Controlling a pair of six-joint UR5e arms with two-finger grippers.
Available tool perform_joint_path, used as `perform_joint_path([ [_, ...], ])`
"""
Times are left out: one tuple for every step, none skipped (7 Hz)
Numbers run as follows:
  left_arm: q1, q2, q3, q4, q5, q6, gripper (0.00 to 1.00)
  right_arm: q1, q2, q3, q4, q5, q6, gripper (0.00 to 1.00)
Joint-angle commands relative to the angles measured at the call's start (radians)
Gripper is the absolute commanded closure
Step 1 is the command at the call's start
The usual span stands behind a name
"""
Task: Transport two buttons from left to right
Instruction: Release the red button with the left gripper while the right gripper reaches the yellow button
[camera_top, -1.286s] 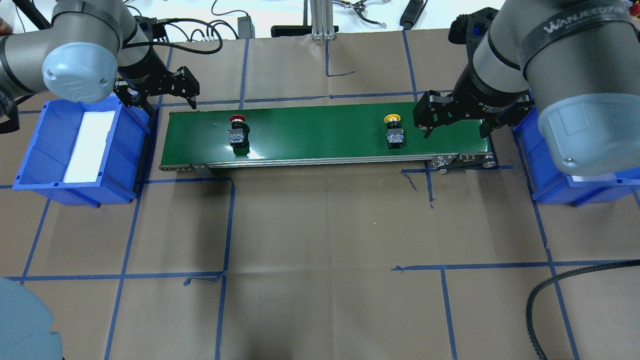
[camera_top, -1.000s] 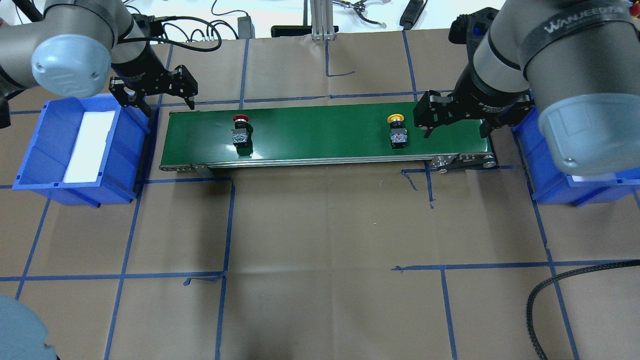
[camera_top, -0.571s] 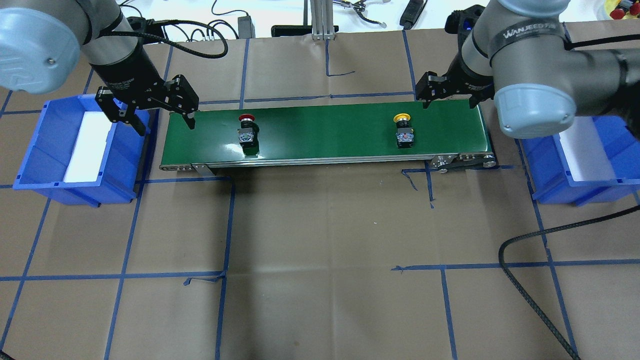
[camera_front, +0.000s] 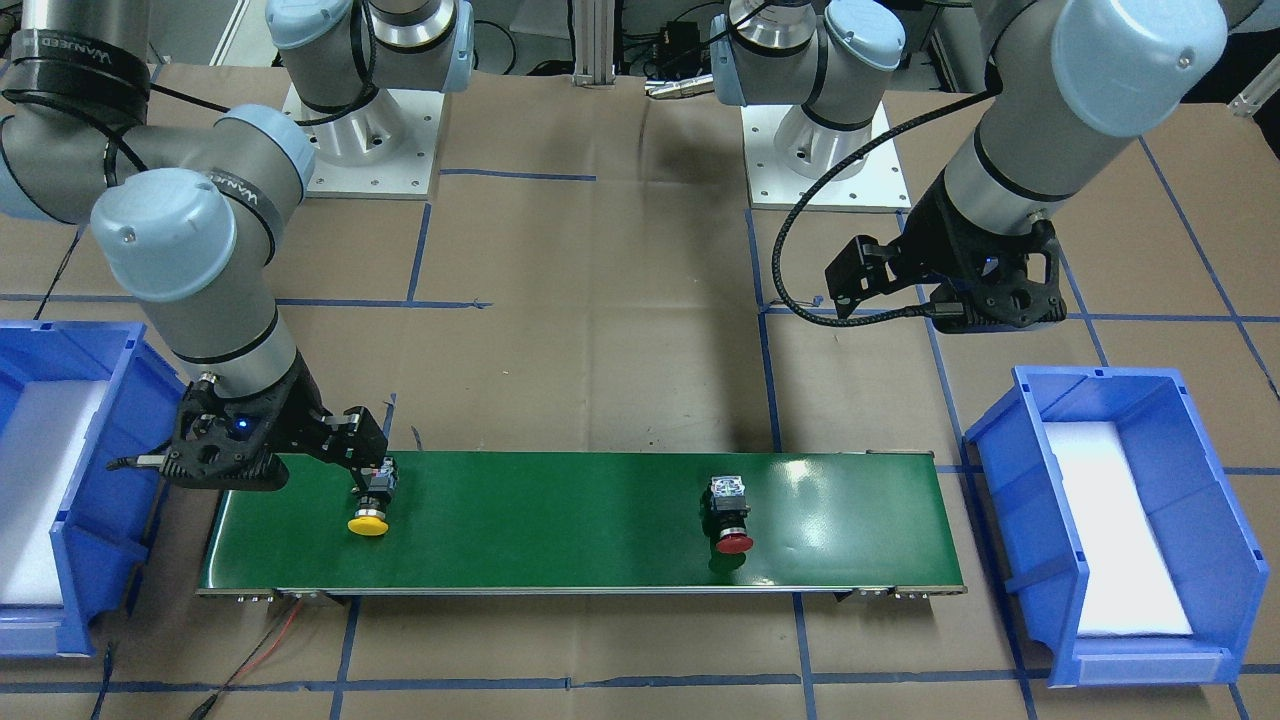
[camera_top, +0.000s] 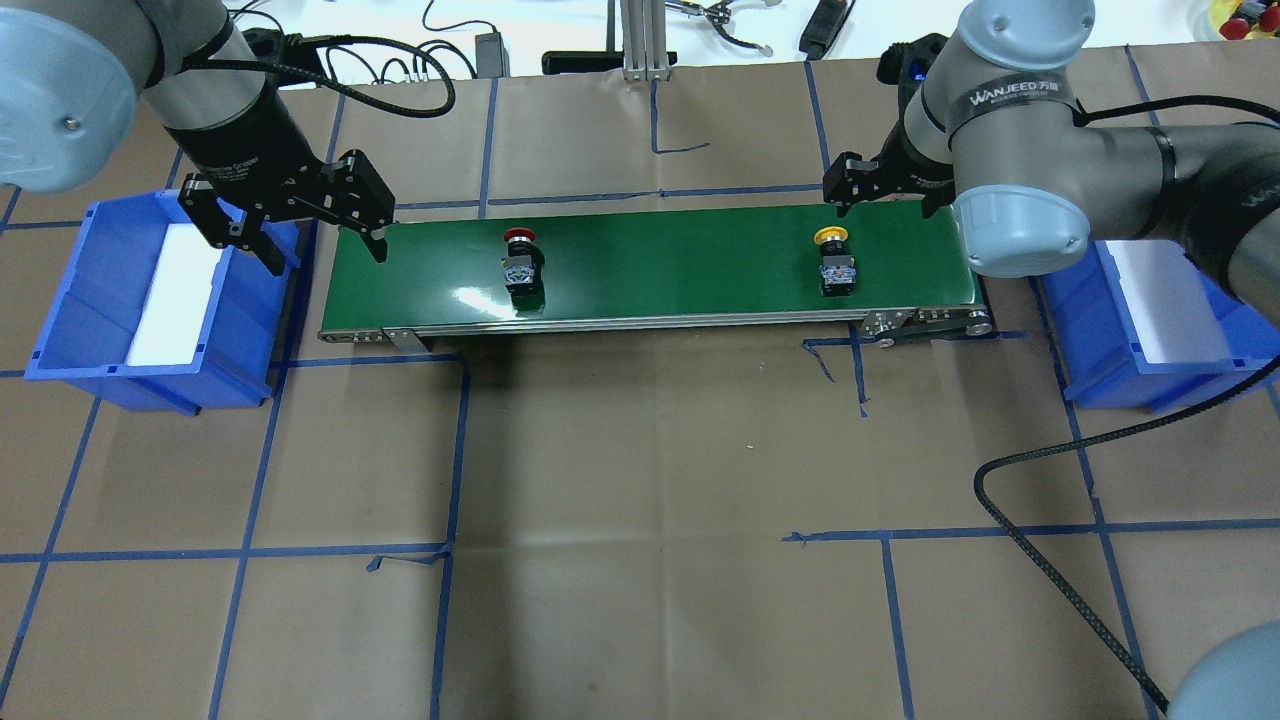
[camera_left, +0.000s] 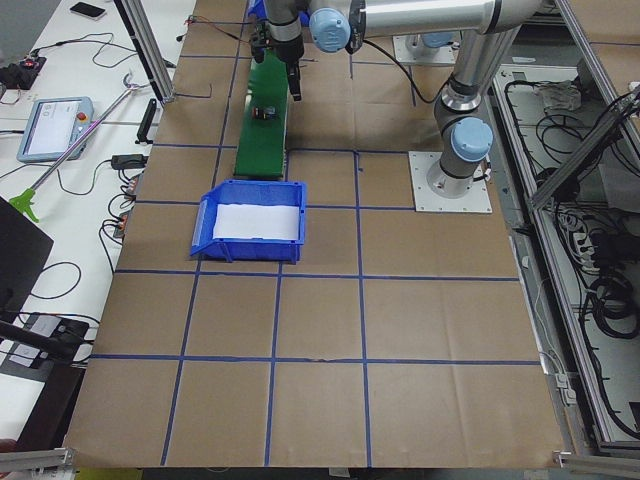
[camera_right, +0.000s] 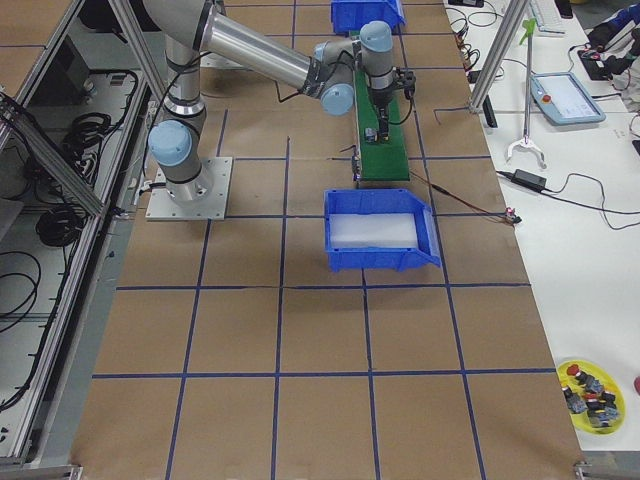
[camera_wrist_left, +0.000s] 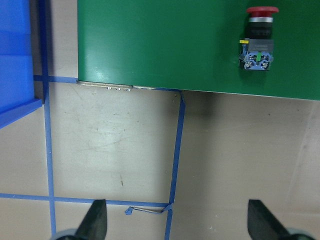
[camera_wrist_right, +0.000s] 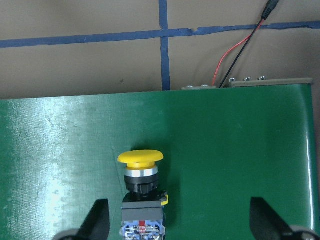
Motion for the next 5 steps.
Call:
perform_joint_path([
  [-0.004,0.039,-0.018,-0.008,0.0,0.044,0.01,0.001,0.041,0.004,0.009,-0.009,-0.008,0.0],
  [-0.003,0.07,-0.056,-0.001,0.001,0.071,0.01,0.001,0.064,0.0,0.007,-0.009,-0.008,0.0],
  [-0.001,0.094,-0.085,0.006,0.003,0.072,0.01,0.001,0.084,-0.002,0.001,-0.008,-0.008,0.02],
  [0.0,0.102,-0.095,0.007,0.004,0.072,0.01,0.0,0.099,-0.002,0.003,-0.009,-0.012,0.24],
  [0.0,0.104,-0.095,0.006,0.007,0.07,0.01,-0.002,0.102,-0.003,0.006,-0.011,-0.015,0.57],
])
